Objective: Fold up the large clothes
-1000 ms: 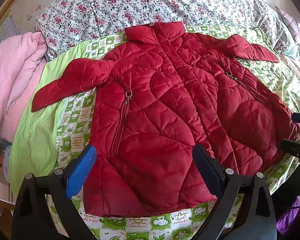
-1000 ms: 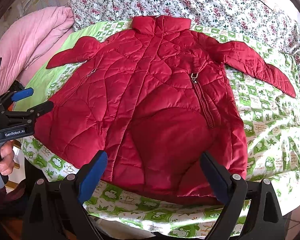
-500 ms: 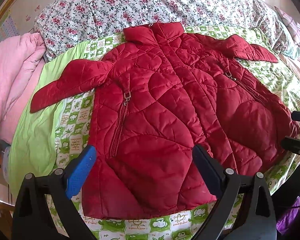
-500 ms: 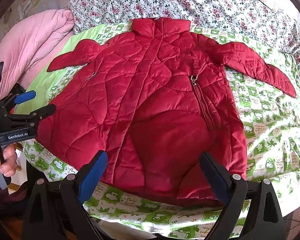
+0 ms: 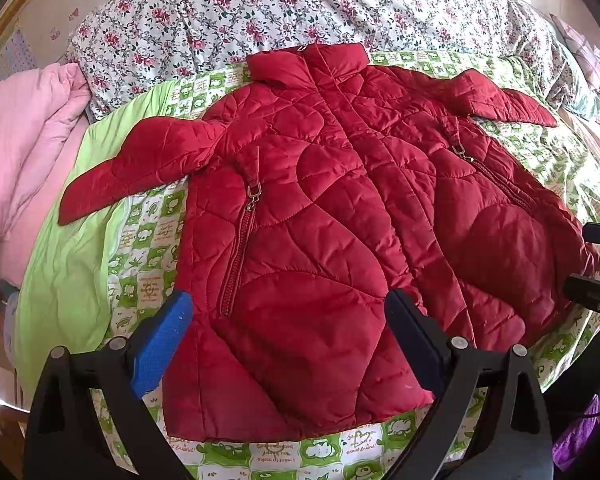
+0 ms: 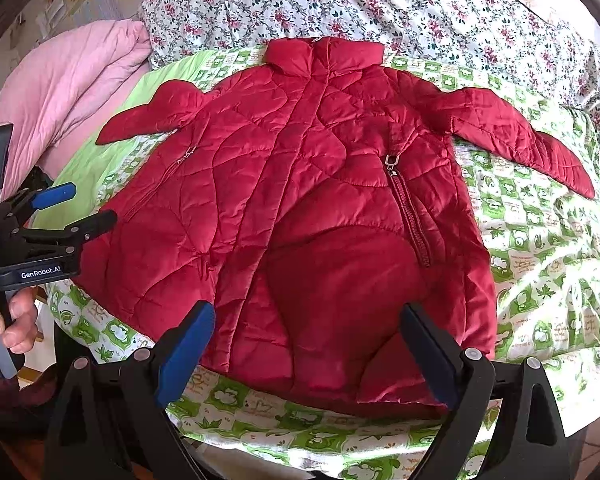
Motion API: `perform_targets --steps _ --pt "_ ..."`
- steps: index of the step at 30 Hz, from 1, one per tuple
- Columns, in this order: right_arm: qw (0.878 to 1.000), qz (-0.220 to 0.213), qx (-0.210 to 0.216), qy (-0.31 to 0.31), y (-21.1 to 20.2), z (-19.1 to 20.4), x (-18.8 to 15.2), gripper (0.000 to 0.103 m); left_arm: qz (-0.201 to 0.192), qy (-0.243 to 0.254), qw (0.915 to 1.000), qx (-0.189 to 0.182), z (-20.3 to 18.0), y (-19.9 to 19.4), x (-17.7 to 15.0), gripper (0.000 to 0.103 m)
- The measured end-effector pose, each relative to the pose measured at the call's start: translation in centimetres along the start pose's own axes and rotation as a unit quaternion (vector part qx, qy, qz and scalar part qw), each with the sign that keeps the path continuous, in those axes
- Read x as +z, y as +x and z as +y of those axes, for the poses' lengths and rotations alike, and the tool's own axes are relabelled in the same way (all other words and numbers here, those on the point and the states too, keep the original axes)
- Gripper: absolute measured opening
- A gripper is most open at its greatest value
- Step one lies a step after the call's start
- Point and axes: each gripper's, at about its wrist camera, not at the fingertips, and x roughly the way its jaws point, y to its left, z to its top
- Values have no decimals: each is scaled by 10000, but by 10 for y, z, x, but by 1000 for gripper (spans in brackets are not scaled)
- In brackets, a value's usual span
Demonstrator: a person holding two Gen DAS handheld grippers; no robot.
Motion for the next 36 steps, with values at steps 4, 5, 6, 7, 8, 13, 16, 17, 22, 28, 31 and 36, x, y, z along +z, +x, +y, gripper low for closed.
perform_targets --steps 4,5,6,7,8,13,16,17,22,28,31,36 --pt "10000 4 15 6 -1 0 1 94 -16 -45 10000 -49 0 -1 -1 97" --pt "10000 -38 20 1 -1 0 1 94 -14 -45 10000 -43 0 0 0 97" --pt "10000 -68 19 -3 -1 0 1 94 -57 -63 9999 -60 1 0 -1 97" --pt "9999 -100 16 -9 -2 0 1 94 -60 -66 9999 -60 1 0 0 97" --pt "9999 -147 15 -21 -2 0 1 94 -33 -55 10000 -51 1 0 -1 97" --pt "9999 -110 56 -9 -1 0 3 94 -14 -39 10000 -40 2 1 0 97" --pt "9999 -96 72 2 0 0 4 94 0 -35 10000 -42 3 2 2 97" --pt "9999 -62 81 16 0 -1 5 94 12 -30 10000 -38 4 3 2 97" --pt "9998 -36 150 118 3 -6 8 94 119 -17 9999 -56 5 9 6 97" --pt "9994 -68 192 293 6 -15 13 94 123 -33 9999 -107 7 17 11 97" --pt "9986 -138 161 490 9 -26 16 94 83 -110 9995 -268 11 21 16 97" --pt "9943 -387 249 964 13 -59 23 94 116 -307 9983 -482 20 33 29 97"
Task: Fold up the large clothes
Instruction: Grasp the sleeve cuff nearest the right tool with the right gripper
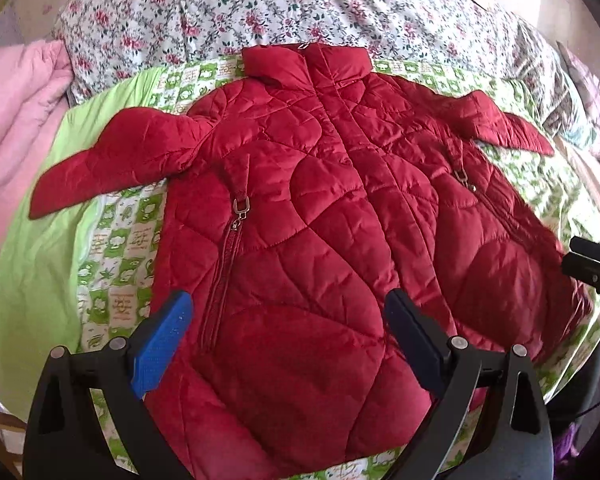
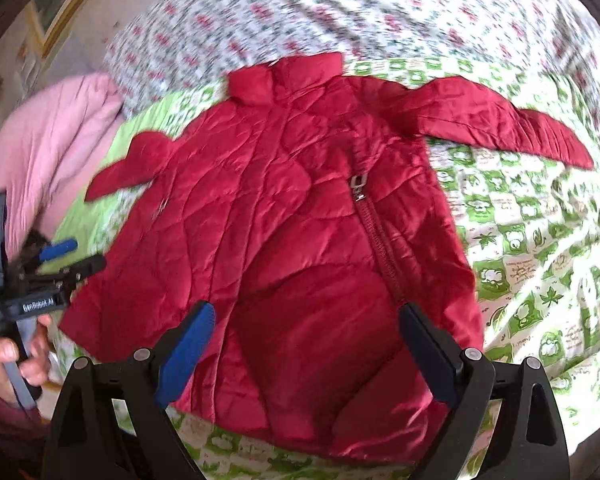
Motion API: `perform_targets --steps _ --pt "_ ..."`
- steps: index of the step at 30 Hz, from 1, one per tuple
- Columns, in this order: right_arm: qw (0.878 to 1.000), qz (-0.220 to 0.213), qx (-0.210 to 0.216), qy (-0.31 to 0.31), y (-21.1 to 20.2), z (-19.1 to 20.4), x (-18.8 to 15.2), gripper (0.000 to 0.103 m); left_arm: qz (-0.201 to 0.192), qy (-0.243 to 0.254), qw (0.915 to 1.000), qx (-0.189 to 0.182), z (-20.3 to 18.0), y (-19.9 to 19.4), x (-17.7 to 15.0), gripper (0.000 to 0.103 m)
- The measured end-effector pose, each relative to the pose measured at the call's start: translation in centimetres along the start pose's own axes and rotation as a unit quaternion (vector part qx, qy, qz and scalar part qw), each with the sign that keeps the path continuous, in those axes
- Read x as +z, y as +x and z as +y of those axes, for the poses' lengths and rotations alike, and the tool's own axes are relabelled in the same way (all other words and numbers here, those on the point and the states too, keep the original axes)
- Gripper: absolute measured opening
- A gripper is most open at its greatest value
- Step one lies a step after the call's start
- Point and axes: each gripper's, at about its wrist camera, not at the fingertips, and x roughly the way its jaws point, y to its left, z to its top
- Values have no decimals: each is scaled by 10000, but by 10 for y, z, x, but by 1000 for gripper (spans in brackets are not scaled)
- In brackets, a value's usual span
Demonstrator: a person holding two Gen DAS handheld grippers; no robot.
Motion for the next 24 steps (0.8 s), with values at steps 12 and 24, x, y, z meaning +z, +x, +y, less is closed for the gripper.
perform_targets --steps 12,24 --pt "9892 -688 -317 1257 3 -104 40 94 246 -122 9995 171 9 33 24 97" --pt "9628 -1112 -661 2371 23 -237 99 74 306 -278 9991 -125 21 59 52 97"
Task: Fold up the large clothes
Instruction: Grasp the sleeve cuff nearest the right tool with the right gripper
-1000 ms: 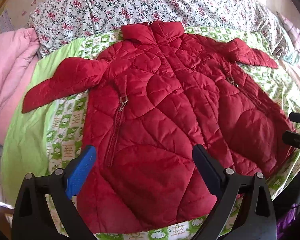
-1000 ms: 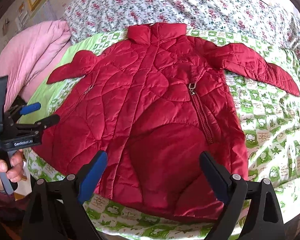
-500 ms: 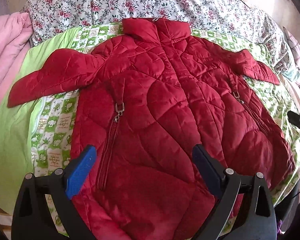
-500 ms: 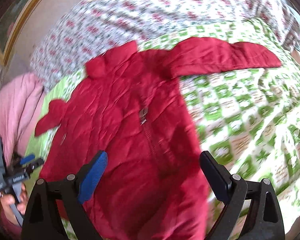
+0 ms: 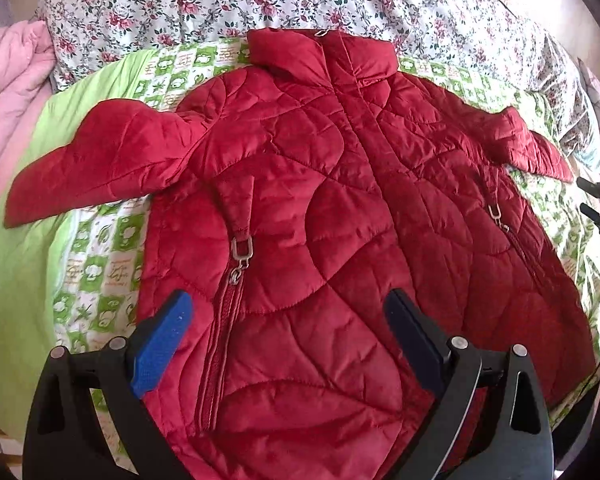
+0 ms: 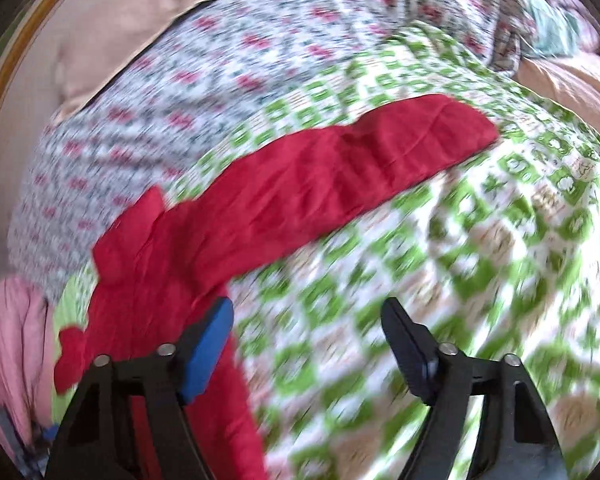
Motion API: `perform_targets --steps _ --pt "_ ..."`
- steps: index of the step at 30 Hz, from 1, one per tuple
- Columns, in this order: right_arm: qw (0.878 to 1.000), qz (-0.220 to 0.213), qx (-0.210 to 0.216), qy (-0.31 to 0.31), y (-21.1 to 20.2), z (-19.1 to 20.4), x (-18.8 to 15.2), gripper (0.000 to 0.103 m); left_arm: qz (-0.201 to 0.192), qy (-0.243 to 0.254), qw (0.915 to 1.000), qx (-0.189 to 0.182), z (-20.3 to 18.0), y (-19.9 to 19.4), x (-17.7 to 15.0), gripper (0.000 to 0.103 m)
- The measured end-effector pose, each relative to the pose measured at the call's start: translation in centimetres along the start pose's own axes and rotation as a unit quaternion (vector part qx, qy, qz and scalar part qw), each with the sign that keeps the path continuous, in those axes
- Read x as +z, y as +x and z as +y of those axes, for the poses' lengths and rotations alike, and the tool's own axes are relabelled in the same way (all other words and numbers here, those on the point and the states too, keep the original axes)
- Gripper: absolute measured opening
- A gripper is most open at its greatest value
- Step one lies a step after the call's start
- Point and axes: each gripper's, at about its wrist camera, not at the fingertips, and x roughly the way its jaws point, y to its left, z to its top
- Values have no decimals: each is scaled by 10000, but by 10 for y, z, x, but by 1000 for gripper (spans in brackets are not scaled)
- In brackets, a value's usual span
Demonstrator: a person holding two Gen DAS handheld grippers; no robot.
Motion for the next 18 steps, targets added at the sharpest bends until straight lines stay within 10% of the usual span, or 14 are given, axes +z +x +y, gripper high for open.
perform_targets --steps 18 --pt "9805 -201 -193 1945 94 -118 83 49 -135 18 9996 -244 -13 34 13 97"
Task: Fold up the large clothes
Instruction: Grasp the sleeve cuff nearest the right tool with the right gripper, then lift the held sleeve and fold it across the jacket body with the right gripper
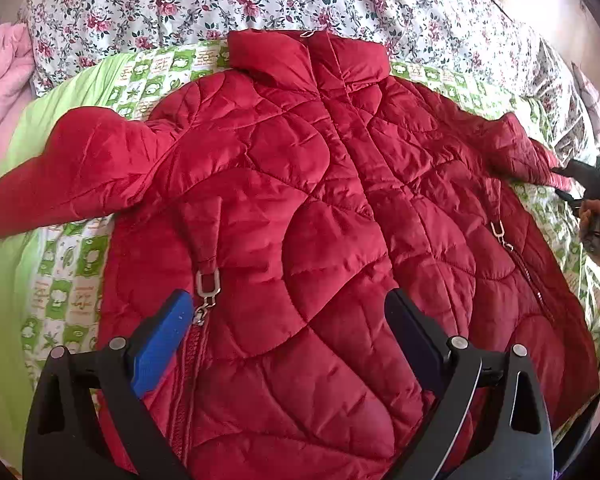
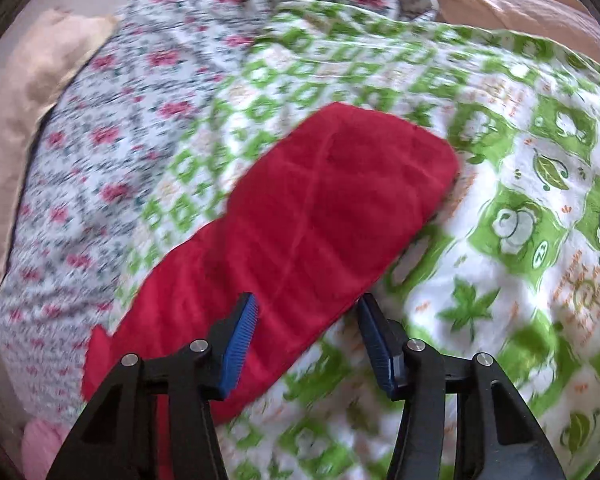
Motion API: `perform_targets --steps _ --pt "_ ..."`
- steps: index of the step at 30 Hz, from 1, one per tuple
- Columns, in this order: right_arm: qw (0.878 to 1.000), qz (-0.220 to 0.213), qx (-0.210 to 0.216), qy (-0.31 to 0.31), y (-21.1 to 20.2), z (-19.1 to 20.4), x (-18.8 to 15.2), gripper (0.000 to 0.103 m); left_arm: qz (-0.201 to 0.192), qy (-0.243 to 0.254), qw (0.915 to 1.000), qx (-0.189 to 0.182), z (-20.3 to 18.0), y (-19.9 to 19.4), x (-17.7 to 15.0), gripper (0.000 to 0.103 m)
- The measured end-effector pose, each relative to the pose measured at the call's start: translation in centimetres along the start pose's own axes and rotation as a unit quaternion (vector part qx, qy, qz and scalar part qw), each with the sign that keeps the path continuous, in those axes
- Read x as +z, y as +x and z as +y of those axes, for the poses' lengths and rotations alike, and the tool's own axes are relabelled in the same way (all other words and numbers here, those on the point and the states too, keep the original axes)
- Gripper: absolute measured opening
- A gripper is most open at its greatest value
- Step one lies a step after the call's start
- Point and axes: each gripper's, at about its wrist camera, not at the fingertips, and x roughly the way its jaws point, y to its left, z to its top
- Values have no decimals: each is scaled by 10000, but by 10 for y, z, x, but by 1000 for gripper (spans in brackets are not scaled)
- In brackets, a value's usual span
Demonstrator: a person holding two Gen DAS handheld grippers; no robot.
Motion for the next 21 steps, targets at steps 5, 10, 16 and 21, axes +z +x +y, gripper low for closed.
perform_targets --steps 5,10,16,21 --pt "9996 -224 62 -177 10 6 7 27 1 -77 10000 -62 2 5 1 97" --pt "9958 -501 263 -713 -2 30 4 7 25 -111 9999 99 5 6 2 97" --pt "9849 -666 641 -1462 -30 79 -11 6 -64 -387 9992 63 17 3 1 97" --pt "9695 -575 1227 -2044 -52 131 -40 6 -375 -677 9969 -115 30 -8 1 97"
